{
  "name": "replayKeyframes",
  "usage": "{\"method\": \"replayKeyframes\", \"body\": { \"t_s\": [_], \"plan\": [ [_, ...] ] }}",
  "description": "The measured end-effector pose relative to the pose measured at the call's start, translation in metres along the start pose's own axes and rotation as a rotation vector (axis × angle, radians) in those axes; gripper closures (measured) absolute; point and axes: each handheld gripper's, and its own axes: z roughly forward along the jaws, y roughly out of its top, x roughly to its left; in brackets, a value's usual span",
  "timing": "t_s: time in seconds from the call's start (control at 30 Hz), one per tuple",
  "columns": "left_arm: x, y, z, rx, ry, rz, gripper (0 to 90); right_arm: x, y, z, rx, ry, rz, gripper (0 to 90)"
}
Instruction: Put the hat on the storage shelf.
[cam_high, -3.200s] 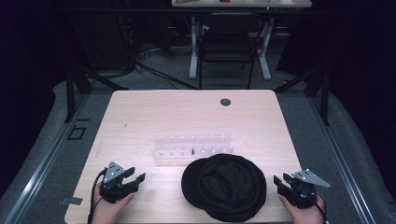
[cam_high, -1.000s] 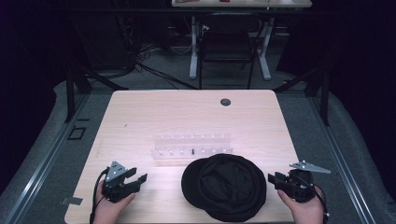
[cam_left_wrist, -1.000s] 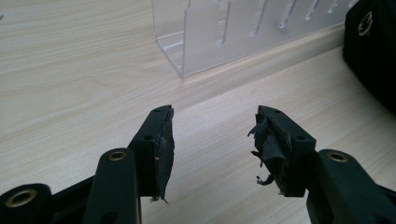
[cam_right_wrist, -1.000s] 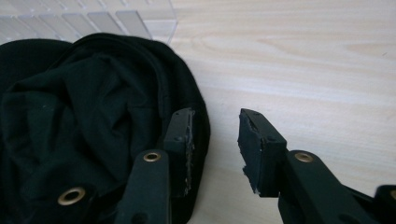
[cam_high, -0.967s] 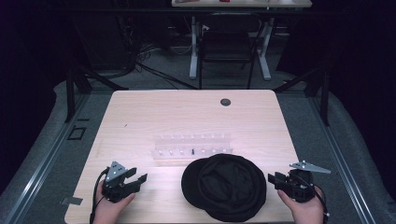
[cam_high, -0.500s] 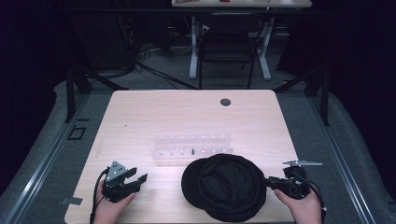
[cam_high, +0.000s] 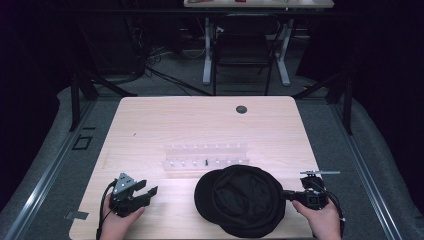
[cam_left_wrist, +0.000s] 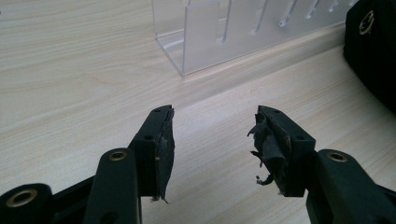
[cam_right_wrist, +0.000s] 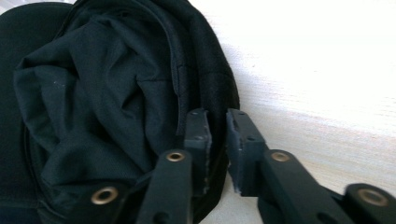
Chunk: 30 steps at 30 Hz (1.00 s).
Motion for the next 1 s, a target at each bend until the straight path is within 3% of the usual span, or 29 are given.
{"method": "replayKeyframes", "body": {
  "t_s": [0.13,0.5,0.67,1.0],
  "plan": [
    [0.0,0.0,0.0,0.0,-0.001,-0.001,47.6,-0.001,0.003,0.001,0.018,0.002,-0.011,85.9],
    [-0.001,0.0,0.0,0.01,0.001,0.006,47.9,-0.005,0.021,-0.002,0.053,-0.018,-0.03,86.9],
    [-0.001,0.0,0.001,0.01,-0.001,0.005,47.9,-0.002,0.033,-0.002,0.129,-0.033,-0.048,85.1],
    [-0.001,0.0,0.002,0.009,-0.003,0.006,48.0,-0.003,0.042,0.003,0.209,-0.032,-0.055,82.9]
  ]
}}
